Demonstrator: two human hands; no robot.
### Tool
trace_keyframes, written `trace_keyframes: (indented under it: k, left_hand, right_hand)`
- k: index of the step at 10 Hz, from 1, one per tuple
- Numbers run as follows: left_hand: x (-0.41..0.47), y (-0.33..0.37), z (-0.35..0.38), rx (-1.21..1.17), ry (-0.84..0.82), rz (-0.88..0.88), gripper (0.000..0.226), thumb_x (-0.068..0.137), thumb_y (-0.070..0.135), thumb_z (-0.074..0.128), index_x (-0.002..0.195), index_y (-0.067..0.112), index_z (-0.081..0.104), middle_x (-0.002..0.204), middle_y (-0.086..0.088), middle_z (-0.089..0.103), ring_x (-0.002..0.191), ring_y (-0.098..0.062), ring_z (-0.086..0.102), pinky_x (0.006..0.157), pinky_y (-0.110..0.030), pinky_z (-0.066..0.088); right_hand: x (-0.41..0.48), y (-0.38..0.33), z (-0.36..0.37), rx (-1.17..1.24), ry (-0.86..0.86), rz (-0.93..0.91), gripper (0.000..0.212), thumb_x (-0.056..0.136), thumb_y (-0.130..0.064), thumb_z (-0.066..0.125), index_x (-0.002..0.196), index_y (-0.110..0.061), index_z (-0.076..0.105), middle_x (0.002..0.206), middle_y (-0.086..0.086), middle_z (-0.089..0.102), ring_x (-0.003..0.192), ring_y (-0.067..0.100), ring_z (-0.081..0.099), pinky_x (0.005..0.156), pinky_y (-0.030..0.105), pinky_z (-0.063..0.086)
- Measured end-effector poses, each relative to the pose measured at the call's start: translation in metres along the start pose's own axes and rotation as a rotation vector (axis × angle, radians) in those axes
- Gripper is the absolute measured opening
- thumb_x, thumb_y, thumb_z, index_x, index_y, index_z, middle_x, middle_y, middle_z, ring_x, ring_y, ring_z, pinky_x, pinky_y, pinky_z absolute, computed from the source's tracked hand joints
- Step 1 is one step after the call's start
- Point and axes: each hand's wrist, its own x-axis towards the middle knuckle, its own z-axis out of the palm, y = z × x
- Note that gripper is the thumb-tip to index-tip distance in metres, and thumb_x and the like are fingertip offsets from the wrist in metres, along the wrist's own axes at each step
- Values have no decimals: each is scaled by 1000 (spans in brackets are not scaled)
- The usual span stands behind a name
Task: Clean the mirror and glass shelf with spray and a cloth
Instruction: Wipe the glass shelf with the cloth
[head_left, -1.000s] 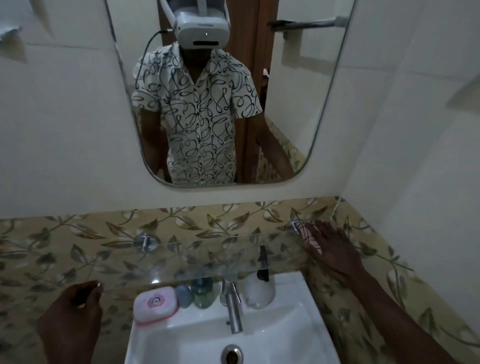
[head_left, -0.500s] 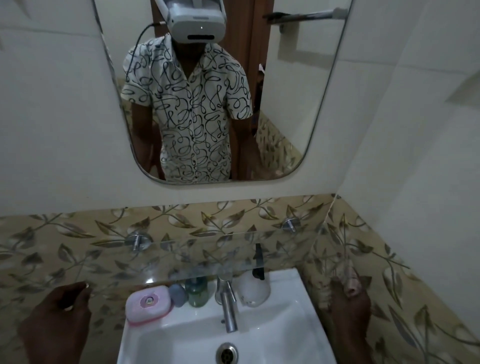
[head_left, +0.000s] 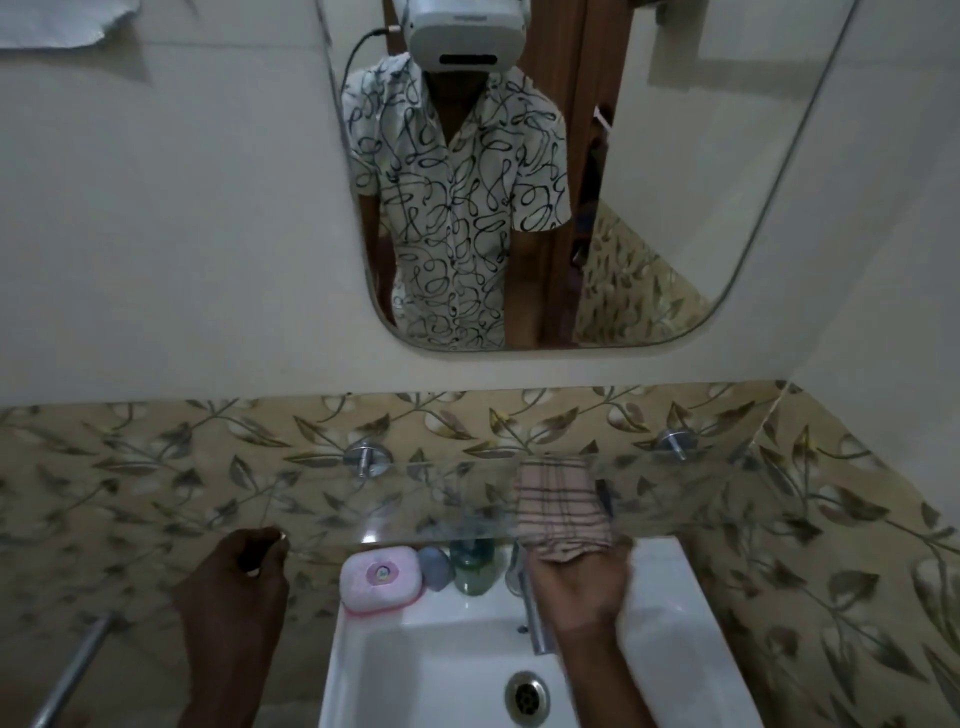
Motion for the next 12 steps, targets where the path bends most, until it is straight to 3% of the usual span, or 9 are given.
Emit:
trace_keyframes:
  k: [1, 3, 5, 6, 7, 9, 10, 11, 12]
  left_hand:
    - [-1, -1, -1, -47, -32, -28, 8, 83, 3, 72, 87, 10, 72, 74, -14, 74, 64, -20, 71, 81, -38, 58]
    - [2, -1, -6, 35, -27, 61, 11, 75, 3, 79, 80, 11, 74, 68, -10, 75, 62, -24, 69, 67, -30, 47]
    - [2, 7, -7, -3, -32, 32, 13, 74, -3, 77, 78, 9, 74, 69, -9, 75, 57, -14, 59, 55, -15, 36]
    - [1, 6, -5, 14, -49, 39, 9, 77, -1, 75, 84, 5, 75, 74, -13, 76, 67, -23, 68, 65, -30, 50]
    - [2, 5, -2, 58, -65, 36, 8, 79, 5, 75, 86, 6, 75, 75, -16, 76, 74, -31, 72, 73, -40, 55]
    - [6, -1, -1, 125, -63, 57, 6, 78, 7, 76, 83, 9, 74, 68, -18, 74, 75, -36, 73, 76, -42, 53]
    - [7, -9, 3, 50, -79, 6, 8, 79, 18, 73, 84, 12, 72, 73, -18, 74, 77, -36, 73, 79, -43, 53]
    - [7, -18, 8, 20, -69, -14, 18, 77, 25, 64, 88, 14, 71, 81, -18, 74, 80, -36, 70, 74, -26, 47]
    - [4, -25, 11, 36, -50, -42, 15, 84, 27, 63, 90, 15, 70, 85, -16, 75, 75, -24, 69, 72, -17, 46]
  right_hand:
    - [-10, 83, 16, 26, -68, 252, 72, 99, -56, 21, 147, -7, 40, 153, 19, 41, 144, 37, 34, 121, 52, 20]
    - [-11, 200, 35, -84, -70, 479, 59, 101, -38, 30, 145, -1, 43, 153, 23, 41, 144, 38, 32, 122, 48, 19]
    - [1, 233, 50, -217, -36, 605, 79, 92, -62, 41, 133, 3, 55, 124, 25, 59, 108, 37, 55, 95, 40, 41]
    - [-5, 227, 51, -270, -6, 630, 98, 70, -63, 66, 141, 2, 47, 129, 20, 57, 113, 31, 52, 106, 34, 39]
    - [-15, 201, 33, -293, -37, 591, 79, 88, -54, 56, 137, 7, 49, 148, 23, 45, 134, 37, 40, 124, 40, 17]
    - [-55, 93, 0, -131, -105, 534, 100, 88, -68, 45, 148, 10, 25, 157, 35, 18, 147, 47, 20, 124, 54, 5]
    - [-71, 17, -27, -343, 47, 334, 78, 75, -20, 80, 137, 12, 46, 148, 36, 38, 138, 46, 40, 121, 55, 19]
    - [-77, -65, -72, -382, 165, 234, 60, 56, 5, 85, 111, 17, 65, 125, 34, 62, 109, 43, 67, 100, 50, 45]
    - [-74, -125, -113, -568, 374, 84, 20, 89, 6, 51, 96, 7, 70, 86, 19, 76, 79, 27, 73, 69, 32, 58]
